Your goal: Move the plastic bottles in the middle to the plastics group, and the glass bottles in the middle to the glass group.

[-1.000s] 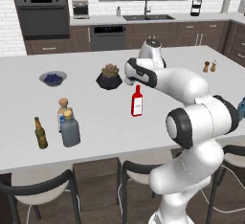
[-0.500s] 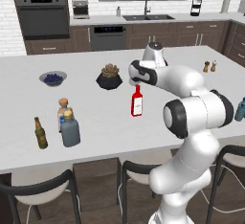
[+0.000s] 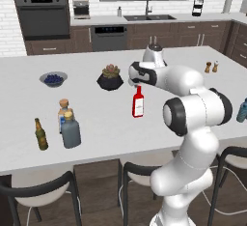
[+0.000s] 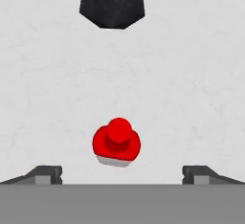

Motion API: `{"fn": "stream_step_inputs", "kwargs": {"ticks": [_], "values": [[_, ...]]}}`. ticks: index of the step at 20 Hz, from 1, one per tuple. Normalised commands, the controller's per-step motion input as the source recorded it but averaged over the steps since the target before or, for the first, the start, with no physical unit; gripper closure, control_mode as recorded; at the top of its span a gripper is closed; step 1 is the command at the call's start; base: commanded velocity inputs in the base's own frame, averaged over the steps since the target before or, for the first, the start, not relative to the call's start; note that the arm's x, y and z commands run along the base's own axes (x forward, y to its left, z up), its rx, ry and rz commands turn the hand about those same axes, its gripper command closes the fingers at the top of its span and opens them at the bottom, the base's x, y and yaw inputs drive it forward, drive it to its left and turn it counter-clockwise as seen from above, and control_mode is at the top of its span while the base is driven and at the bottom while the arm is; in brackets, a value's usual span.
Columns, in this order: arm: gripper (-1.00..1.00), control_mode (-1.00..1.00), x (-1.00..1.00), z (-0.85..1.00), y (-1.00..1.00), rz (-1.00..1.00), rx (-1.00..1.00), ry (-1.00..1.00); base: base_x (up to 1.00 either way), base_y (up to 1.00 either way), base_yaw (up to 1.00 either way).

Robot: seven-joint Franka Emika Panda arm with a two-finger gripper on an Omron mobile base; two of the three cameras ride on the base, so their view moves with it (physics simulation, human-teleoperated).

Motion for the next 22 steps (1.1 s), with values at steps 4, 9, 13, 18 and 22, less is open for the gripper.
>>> {"fn": "stream_step_inputs", "kwargs": {"ticks": [4, 9, 13, 18, 22], "values": [[-1.00, -1.00, 0.15, -0.28, 0.03, -0.15, 0.11, 0.08, 0.00, 0.00, 0.00], [-1.00, -1.00, 0.26, -0.24, 0.06, -0.11, 0.06, 0.04, 0.00, 0.00, 0.00], [-1.00, -1.00, 0.28, -0.16, 0.08, -0.08, 0.05, 0.01, 0.00, 0.00, 0.00], [-1.00, -1.00, 0.17, -0.17, 0.05, -0.08, 0.04, 0.00, 0.00, 0.00, 0.00], [-1.00, -1.00, 0.13, -0.16, 0.00, -0.06, 0.01, 0.00, 0.00, 0.00, 0.00]]}}
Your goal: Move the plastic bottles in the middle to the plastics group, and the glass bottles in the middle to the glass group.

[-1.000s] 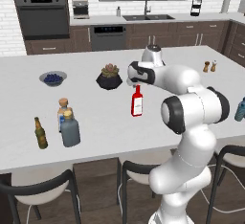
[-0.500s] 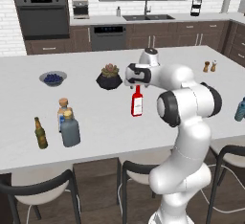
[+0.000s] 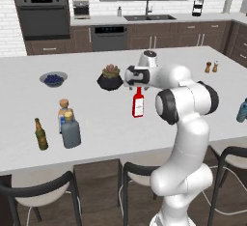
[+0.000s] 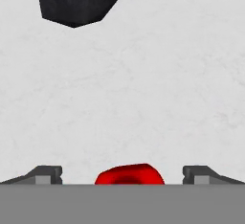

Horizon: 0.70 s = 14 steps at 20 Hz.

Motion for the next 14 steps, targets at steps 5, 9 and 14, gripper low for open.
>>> {"fn": "stream_step_inputs", "kwargs": {"ticks": [5, 9, 14], "values": [[1.00, -1.00, 0.07, -0.16, 0.00, -0.05, 0.01, 0.00, 0.00, 0.00, 0.00], [1.00, -1.00, 0.01, -0.11, 0.00, -0.03, 0.03, 0.00, 0.00, 0.00, 0.00], [1.00, -1.00, 0.00, -0.08, 0.00, -0.05, 0.01, 0.00, 0.00, 0.00, 0.00]]}}
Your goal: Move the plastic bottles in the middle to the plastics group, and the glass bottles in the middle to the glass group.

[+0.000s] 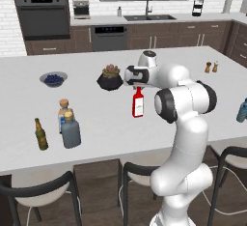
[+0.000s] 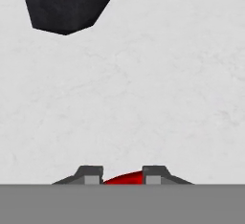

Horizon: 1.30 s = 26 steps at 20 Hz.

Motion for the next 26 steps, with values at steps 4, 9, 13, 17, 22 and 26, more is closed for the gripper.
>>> {"fn": "stream_step_inputs", "kwargs": {"ticks": [4, 9, 13, 17, 22, 26], "values": [[1.00, -1.00, -0.21, 0.02, 0.00, -0.05, 0.10, 0.00, 0.00, 0.00, 0.00], [1.00, -1.00, -0.68, 0.30, 0.19, 0.00, 0.14, -0.11, 0.00, 0.00, 0.00], [1.00, -1.00, -0.74, 0.15, 0.44, 0.00, 0.03, -0.07, 0.00, 0.00, 0.00], [1.00, -1.00, -0.70, 0.11, 0.64, 0.00, 0.00, -0.02, 0.00, 0.00, 0.00], [1.00, -1.00, -0.31, 0.18, 0.88, 0.00, 0.00, -0.02, 0.00, 0.00, 0.00], [1.00, -1.00, -0.13, 0.11, 0.97, 0.00, 0.00, 0.00, 0.00, 0.00, 0.00]]}}
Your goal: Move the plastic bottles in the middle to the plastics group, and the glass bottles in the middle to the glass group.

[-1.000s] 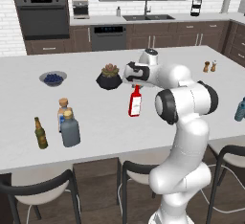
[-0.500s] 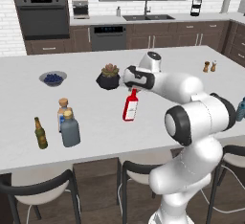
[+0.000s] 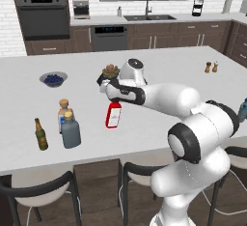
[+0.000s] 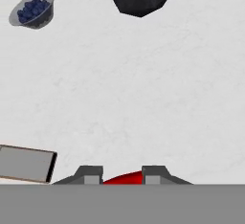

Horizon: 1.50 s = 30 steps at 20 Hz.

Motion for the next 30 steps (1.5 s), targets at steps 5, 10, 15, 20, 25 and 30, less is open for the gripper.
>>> {"fn": "stream_step_inputs", "kwargs": {"ticks": [5, 10, 15, 20, 25, 30], "values": [[1.00, -1.00, 0.00, -0.01, 0.72, 0.00, 0.00, 0.00, 0.00, 0.00, 0.00], [1.00, -1.00, 0.01, -0.05, 0.63, 0.00, 0.00, 0.00, 0.00, 0.00, 0.00], [1.00, -1.00, 0.02, -0.17, 0.46, 0.00, 0.00, 0.00, 0.00, 0.00, 0.00], [1.00, -1.00, 0.08, -0.18, 0.14, 0.00, 0.00, 0.02, 0.00, 0.00, 0.00], [1.00, -1.00, 0.07, -0.21, 0.01, 0.00, 0.00, 0.02, 0.00, 0.00, 0.00], [1.00, -1.00, 0.01, -0.17, 0.00, 0.00, 0.00, 0.00, 0.00, 0.00, 0.00]]}}
